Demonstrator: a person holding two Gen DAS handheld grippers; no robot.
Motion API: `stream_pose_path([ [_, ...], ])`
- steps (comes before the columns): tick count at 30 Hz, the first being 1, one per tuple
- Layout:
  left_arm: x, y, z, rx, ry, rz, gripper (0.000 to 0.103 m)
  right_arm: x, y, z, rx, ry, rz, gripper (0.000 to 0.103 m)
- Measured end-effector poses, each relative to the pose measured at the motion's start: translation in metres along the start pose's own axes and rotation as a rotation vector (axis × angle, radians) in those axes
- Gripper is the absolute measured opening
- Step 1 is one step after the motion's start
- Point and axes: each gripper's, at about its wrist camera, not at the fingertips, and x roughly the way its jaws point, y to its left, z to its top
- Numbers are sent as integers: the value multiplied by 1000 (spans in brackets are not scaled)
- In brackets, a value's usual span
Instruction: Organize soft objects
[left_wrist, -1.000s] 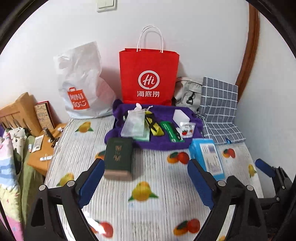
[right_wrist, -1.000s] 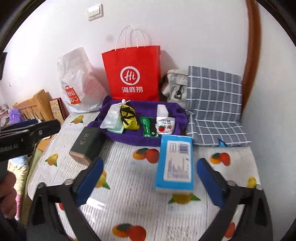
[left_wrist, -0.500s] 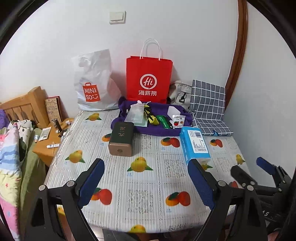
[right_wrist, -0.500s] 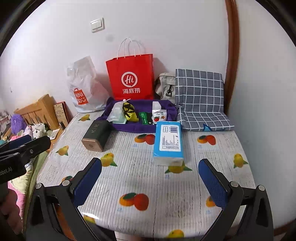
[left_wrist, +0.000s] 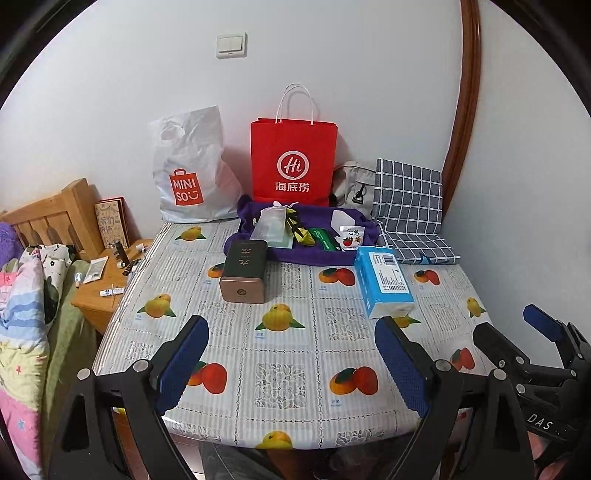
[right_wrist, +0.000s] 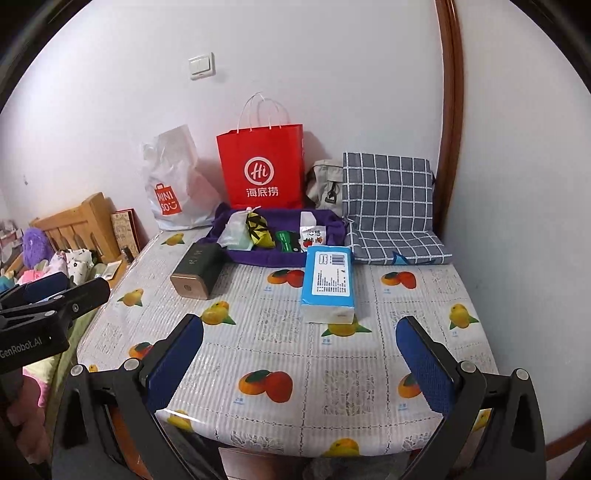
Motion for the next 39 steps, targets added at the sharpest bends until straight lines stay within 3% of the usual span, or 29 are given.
stream_pose_path([
  [39, -4, -5, -9, 8, 5, -3, 91, -5, 0, -6, -8, -3, -8, 103],
])
